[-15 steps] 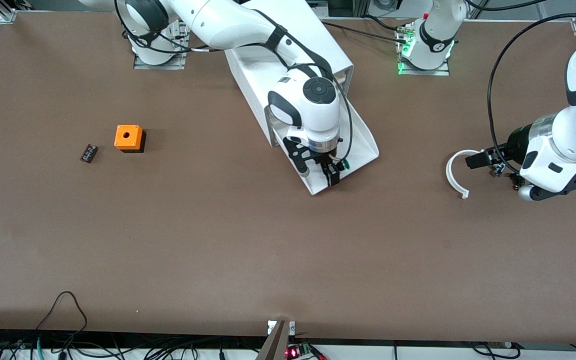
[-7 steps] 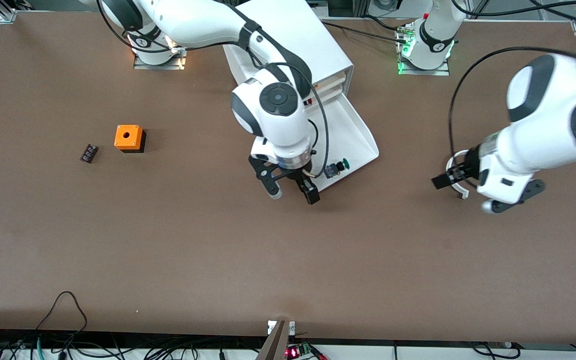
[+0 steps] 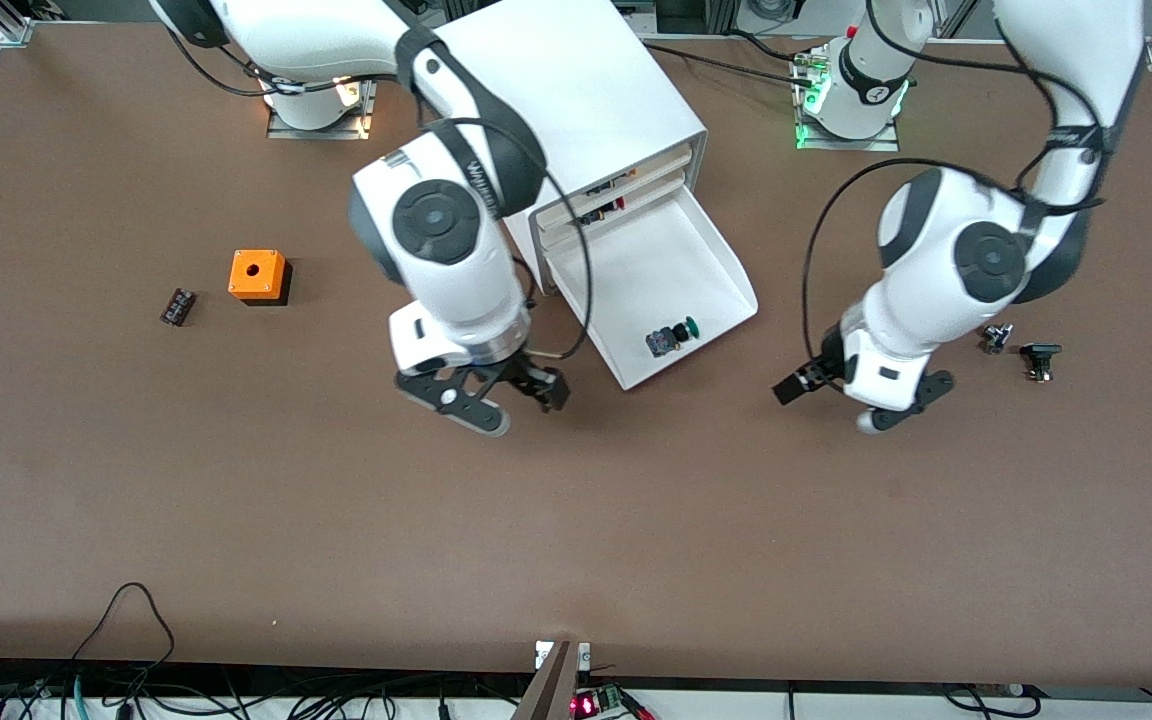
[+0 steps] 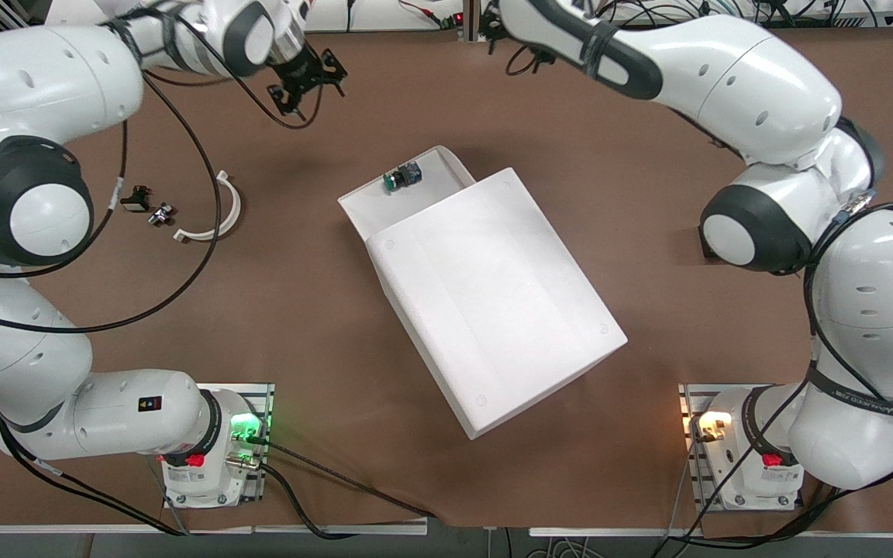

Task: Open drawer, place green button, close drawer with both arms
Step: 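Raise the right gripper from the drawer while the left gripper approaches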

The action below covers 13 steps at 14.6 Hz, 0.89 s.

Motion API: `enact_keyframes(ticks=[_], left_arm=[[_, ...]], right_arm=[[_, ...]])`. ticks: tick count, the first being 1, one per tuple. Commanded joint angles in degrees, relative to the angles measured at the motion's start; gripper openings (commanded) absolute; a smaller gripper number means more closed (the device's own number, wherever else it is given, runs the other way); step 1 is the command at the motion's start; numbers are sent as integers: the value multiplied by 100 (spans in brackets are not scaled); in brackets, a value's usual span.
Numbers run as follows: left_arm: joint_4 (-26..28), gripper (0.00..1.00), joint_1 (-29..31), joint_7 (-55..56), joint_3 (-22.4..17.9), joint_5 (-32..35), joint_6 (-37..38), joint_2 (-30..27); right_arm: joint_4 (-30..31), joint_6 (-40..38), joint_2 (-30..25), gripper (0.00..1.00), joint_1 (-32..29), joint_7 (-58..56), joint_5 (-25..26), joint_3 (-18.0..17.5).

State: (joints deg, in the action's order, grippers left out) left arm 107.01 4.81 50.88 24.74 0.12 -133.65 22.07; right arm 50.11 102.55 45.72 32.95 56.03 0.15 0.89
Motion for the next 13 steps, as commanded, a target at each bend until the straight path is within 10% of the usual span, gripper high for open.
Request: enact_keyframes(ticks=[1, 13], left_arm=[[425, 100, -225, 458, 13, 216, -845, 192], [636, 100, -946, 1566, 22, 911, -882, 826]], right_arm=[[209, -156, -274, 100, -349, -792, -112, -45], [2159, -349, -2110, 100, -2194, -3491, -77, -466]])
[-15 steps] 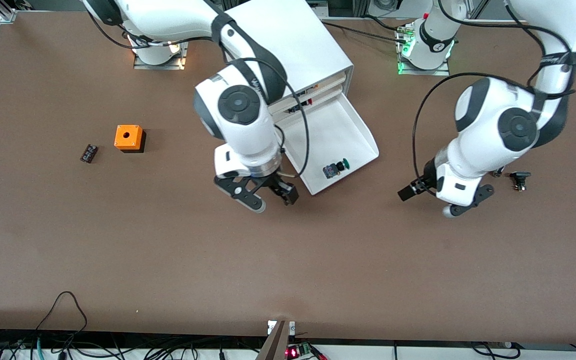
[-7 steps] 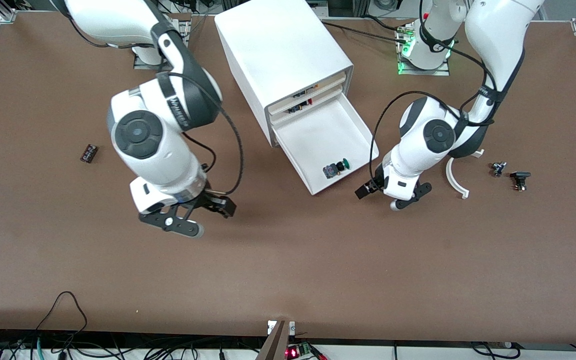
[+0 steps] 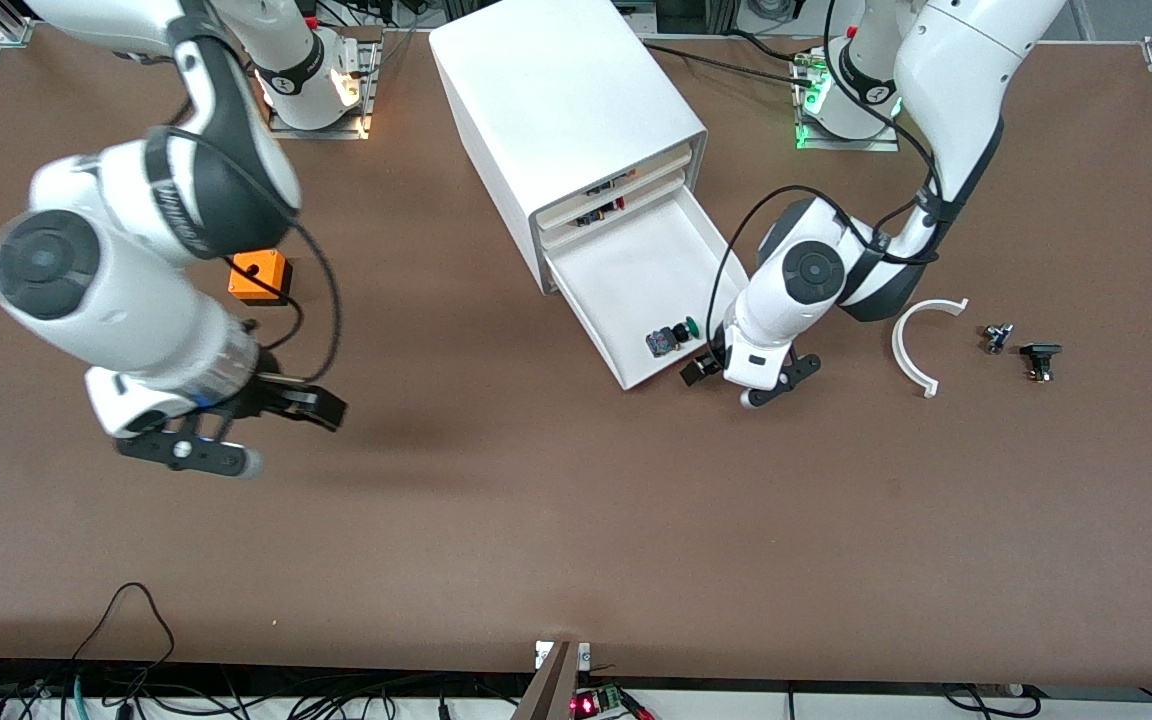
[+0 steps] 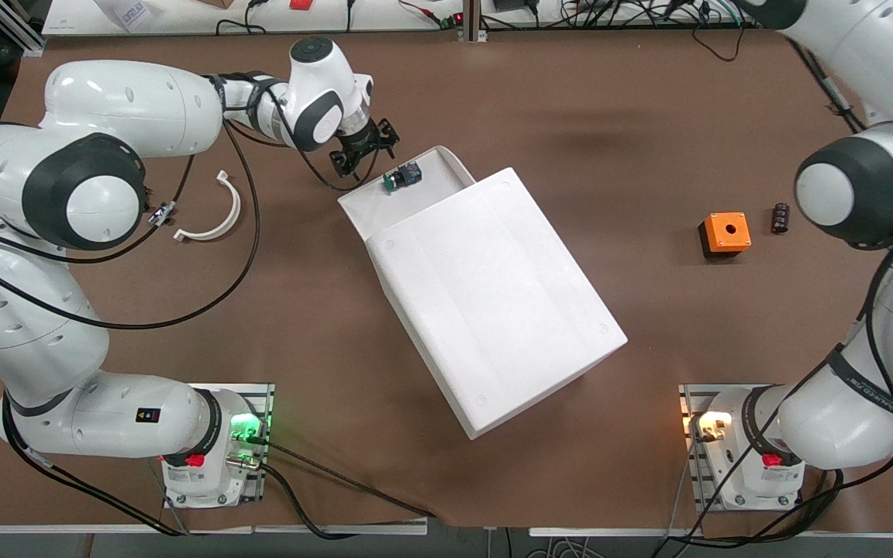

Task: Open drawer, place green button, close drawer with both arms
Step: 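Return the right gripper to rest while the left gripper pushes the drawer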

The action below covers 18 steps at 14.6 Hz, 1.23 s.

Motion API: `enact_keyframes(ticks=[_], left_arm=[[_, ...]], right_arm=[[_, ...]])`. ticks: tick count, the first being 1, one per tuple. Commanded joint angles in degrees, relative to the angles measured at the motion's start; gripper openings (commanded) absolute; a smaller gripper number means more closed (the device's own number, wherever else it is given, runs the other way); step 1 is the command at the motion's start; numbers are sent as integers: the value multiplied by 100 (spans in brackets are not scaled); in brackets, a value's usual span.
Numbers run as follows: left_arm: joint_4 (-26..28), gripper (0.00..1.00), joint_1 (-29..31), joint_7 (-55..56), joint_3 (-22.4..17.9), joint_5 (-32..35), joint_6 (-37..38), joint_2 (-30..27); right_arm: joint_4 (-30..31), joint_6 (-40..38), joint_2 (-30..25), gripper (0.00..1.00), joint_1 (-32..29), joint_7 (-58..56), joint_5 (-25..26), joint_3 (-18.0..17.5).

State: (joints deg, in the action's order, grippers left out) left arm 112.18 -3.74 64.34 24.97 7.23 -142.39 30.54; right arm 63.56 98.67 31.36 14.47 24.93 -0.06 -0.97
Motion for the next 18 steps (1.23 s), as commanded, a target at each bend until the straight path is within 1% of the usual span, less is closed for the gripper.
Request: enact_keyframes(ticks=[1, 5, 6, 8, 11, 13, 18], left_arm=[[198, 100, -109, 219, 7, 200, 0, -48], [496, 100, -118, 228, 253, 209, 27, -136], [558, 100, -118, 271, 306, 200, 27, -145], [638, 100, -110, 438, 473, 200, 27, -162], [664, 100, -92, 518, 648, 200, 27, -171], [691, 100, -66, 579, 798, 200, 35, -206], [805, 100, -22, 1044, 1334, 200, 97, -215]], right_arm=[[998, 30, -858, 100, -479, -549, -55, -315], [1789, 82, -1649, 100, -796, -1252, -11, -316], [1982, 74, -1903, 100, -867, -1376, -3, -316], [2299, 91, -2230, 100, -937, -1482, 32, -307], [2616, 109, -2617, 100, -929, -1526, 173, -289], [2853, 126, -2889, 100, -929, -1579, 173, -281], [3372, 249, -3355, 100, -937, -1632, 173, -263]])
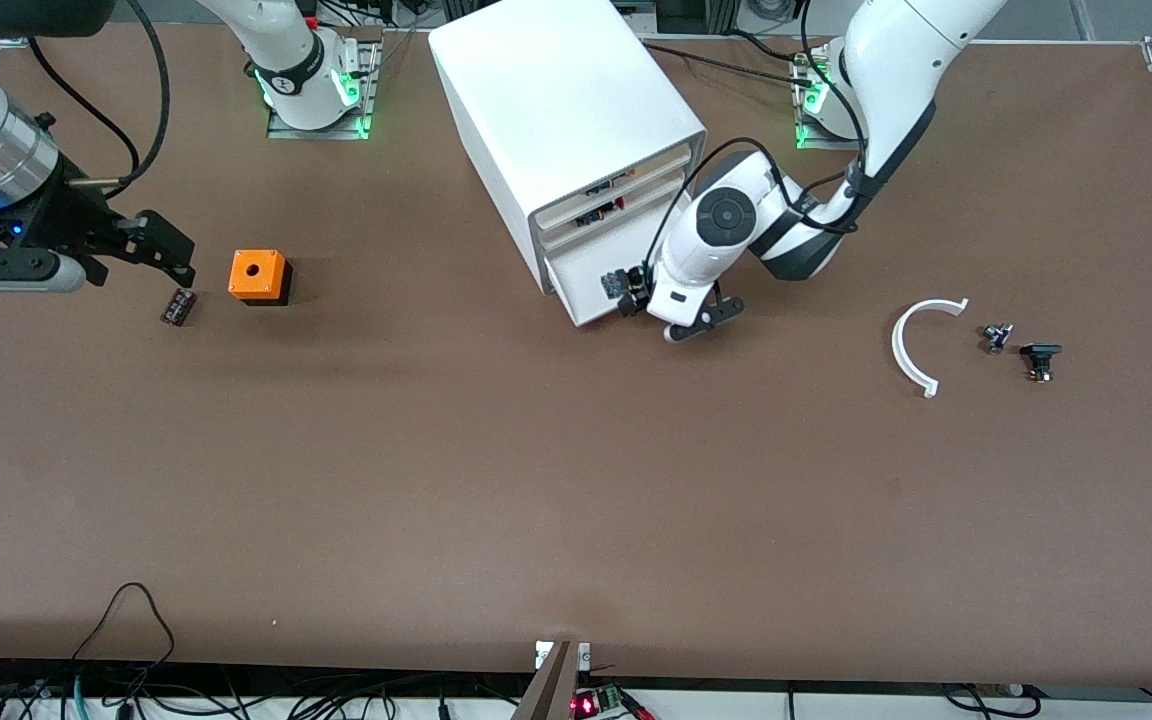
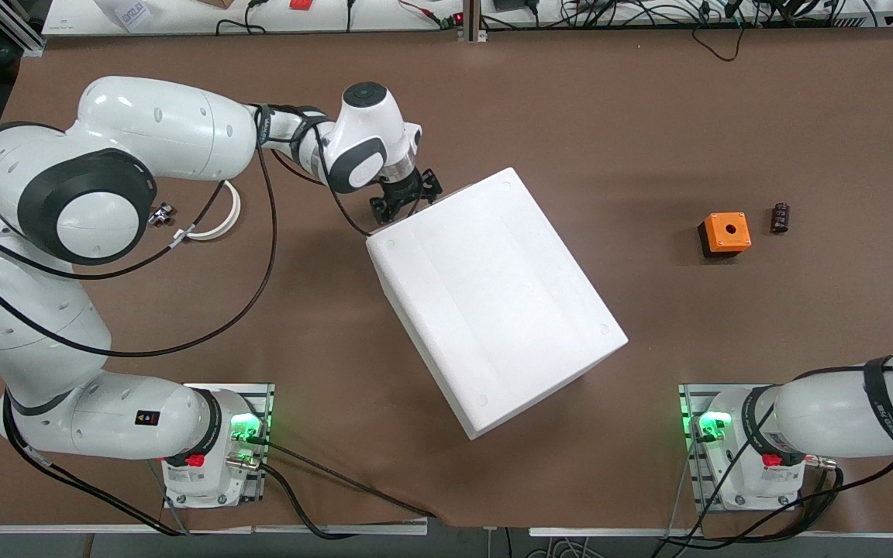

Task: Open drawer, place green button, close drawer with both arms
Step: 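Push the drawer fully into the cabinet with the left gripper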

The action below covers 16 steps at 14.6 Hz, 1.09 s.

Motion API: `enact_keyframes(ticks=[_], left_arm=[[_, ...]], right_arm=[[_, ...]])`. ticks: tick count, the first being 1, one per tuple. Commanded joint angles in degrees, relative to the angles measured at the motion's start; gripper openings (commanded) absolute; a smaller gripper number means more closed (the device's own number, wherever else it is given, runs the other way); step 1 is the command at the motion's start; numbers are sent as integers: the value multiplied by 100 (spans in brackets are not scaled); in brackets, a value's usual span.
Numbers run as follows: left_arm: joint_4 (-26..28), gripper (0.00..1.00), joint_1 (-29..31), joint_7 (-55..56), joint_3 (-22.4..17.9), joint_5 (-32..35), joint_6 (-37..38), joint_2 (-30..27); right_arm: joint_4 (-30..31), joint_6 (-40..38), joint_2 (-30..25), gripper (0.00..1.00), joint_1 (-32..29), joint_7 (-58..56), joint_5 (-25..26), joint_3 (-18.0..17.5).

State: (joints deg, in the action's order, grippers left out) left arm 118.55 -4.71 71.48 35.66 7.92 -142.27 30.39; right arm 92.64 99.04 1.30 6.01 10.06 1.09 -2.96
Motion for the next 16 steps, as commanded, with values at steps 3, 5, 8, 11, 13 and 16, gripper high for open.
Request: enact_keyframes(ticks=[3, 5, 8, 11, 13, 16], left_arm=[[160, 100, 111, 393, 424, 122, 383, -305], [142, 100, 102, 411, 538, 87, 525, -305], [151, 100, 102, 604, 626, 78, 534, -279], [160, 100, 49, 648, 627, 69, 534, -261], [160, 100, 14, 657, 635, 60, 534, -261], [160, 100, -4, 762, 793, 51, 534, -253]], right_arm=[[817, 352, -543, 100, -196, -424, 58, -65], [826, 352, -535, 100, -240, -601, 58, 32], [826, 309, -526, 100, -451, -601, 58, -47], [765, 291, -482, 100, -434, -601, 58, -47], [686, 291, -395, 100, -399, -610, 50, -47], [668, 326, -368, 100, -399, -601, 15, -38]])
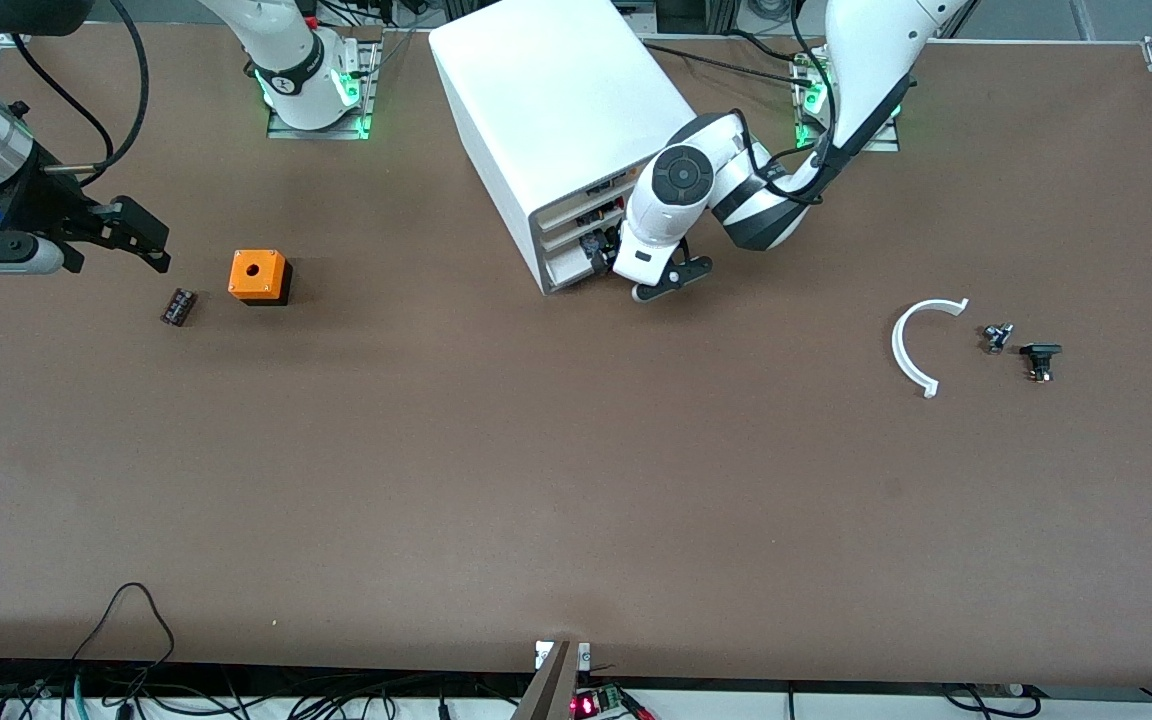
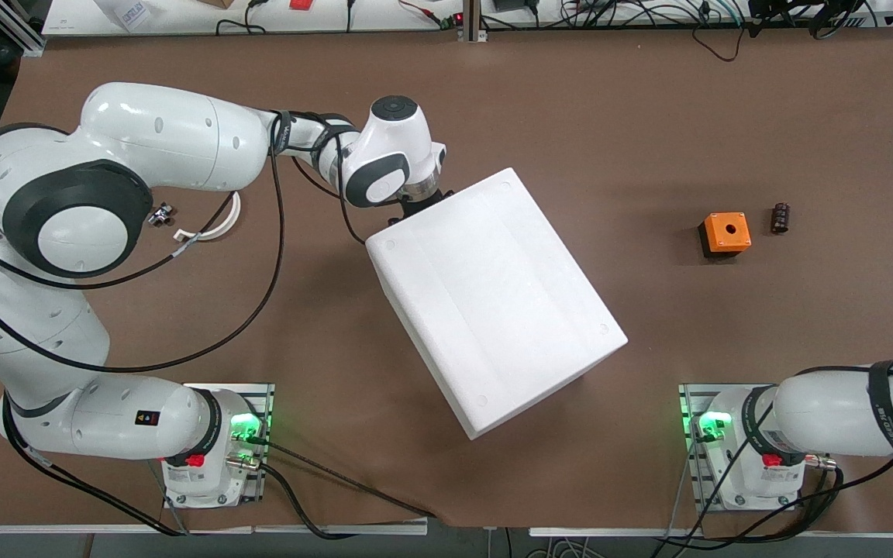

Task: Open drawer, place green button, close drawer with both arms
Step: 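Push the drawer fully into the cabinet with the left gripper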

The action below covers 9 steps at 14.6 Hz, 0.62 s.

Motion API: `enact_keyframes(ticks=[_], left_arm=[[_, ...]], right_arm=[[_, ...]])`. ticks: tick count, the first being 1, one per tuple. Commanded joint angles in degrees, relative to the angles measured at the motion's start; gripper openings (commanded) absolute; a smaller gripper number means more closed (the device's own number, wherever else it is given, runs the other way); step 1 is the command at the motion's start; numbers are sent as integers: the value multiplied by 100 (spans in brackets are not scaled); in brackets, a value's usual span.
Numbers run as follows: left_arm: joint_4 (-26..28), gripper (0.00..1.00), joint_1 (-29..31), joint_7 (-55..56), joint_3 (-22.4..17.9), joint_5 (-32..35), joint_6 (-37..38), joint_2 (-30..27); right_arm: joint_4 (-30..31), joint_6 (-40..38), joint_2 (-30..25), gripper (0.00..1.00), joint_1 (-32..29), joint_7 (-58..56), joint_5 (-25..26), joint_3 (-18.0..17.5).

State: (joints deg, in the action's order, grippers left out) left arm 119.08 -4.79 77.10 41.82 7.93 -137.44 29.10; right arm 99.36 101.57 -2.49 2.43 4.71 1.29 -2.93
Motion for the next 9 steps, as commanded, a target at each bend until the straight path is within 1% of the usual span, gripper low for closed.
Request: enact_keyframes(ticks=[1, 3, 7, 9], left_arm=[[107, 100, -4, 217, 195, 51, 51, -115], [116, 100, -13, 287, 213, 51, 51, -115], [90, 100, 22, 288, 221, 51, 77, -150], [11, 100, 188, 104, 213, 60, 234, -342]], right_arm=[[-30, 82, 37, 100, -50, -84, -23, -41], [-215, -6, 143, 100, -6, -22, -32, -50], [-294, -6, 196, 100, 12, 4, -32, -33], [-329, -6, 196, 100, 11, -5, -41, -33]])
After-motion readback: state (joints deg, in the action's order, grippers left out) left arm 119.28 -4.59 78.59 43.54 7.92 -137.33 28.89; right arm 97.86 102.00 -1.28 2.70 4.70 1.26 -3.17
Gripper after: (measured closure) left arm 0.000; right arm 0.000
